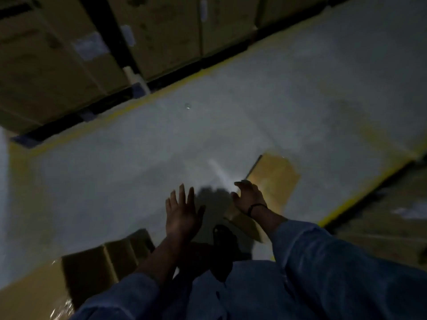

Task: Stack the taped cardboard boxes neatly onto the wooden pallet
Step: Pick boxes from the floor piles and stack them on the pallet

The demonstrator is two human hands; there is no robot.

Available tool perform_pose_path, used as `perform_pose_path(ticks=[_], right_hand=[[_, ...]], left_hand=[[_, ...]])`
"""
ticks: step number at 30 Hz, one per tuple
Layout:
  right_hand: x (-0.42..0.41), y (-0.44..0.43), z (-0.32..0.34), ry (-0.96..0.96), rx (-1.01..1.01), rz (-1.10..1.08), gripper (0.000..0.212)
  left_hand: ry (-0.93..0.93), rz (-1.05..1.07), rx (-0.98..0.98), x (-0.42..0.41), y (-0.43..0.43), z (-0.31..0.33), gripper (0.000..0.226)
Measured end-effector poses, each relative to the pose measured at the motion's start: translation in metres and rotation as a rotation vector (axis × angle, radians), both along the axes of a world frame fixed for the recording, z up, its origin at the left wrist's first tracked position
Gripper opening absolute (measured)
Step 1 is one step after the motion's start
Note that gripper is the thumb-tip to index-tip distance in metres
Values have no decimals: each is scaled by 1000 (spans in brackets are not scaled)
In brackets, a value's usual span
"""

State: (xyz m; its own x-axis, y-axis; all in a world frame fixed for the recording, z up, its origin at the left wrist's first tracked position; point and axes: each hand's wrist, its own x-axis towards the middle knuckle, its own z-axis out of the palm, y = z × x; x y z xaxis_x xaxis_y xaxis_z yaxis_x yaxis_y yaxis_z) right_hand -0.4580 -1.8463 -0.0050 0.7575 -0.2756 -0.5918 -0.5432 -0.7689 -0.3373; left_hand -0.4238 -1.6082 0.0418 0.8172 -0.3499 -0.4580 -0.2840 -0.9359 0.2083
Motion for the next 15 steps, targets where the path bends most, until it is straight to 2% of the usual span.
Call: perform_pose_path(ticks=[6, 7, 9, 10, 12, 14, 15], right_hand=[[-56, -58, -30, 31, 33, -343, 54], [-69, -71, -60, 74, 35, -427, 55], [-83, -75, -73, 73, 24, -498, 54], [-94, -85, -111, 95, 24, -545, 53], [-101, -92, -127, 85, 41, -607, 52], [-110, -108, -191, 90, 18, -626, 52], [-111, -113, -192, 95, 18, -644, 52]], left_hand=[[64, -253, 40, 8, -72, -45, 101], [129, -311, 56, 9, -92, -78, 103], [134, -340, 24, 15, -104, -94, 99], [184, -357, 28, 16, -121, -134, 92], [169, -403, 31, 24, -134, -159, 80], [193, -406, -2, 27, -157, -227, 85], [182, -405, -25, 32, -164, -223, 90]])
